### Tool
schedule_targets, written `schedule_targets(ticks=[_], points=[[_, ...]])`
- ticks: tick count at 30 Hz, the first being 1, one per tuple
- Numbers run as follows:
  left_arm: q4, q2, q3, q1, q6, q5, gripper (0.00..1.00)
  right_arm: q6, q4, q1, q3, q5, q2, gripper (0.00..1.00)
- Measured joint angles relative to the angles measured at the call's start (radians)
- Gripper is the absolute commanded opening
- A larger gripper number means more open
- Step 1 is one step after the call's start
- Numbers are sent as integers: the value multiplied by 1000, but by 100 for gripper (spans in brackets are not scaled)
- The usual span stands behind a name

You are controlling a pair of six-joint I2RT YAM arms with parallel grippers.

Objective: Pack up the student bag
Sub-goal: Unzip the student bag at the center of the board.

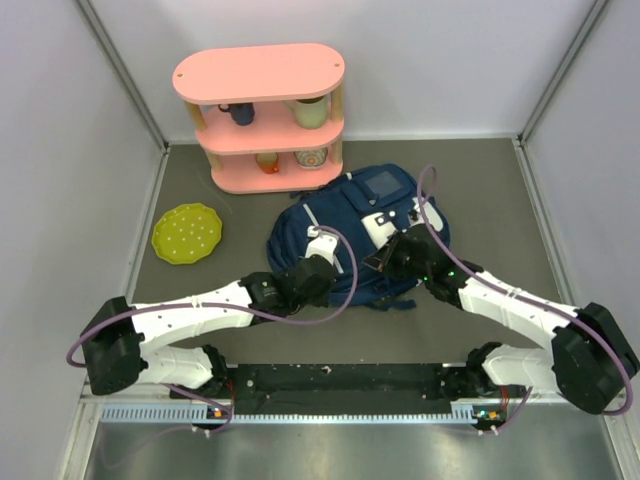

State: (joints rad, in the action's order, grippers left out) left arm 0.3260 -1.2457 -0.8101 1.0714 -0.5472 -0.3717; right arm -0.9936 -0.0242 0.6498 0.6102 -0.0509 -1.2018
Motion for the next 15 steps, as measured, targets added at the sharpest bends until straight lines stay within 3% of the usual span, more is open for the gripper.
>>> schedule_targets(ticks=[10, 15], points=[[78, 0, 2, -23, 30, -114, 0, 153, 112, 0, 35, 56, 68, 0], [37, 36, 18, -23, 104, -26, 0, 297, 197, -49, 56, 14, 118, 0]])
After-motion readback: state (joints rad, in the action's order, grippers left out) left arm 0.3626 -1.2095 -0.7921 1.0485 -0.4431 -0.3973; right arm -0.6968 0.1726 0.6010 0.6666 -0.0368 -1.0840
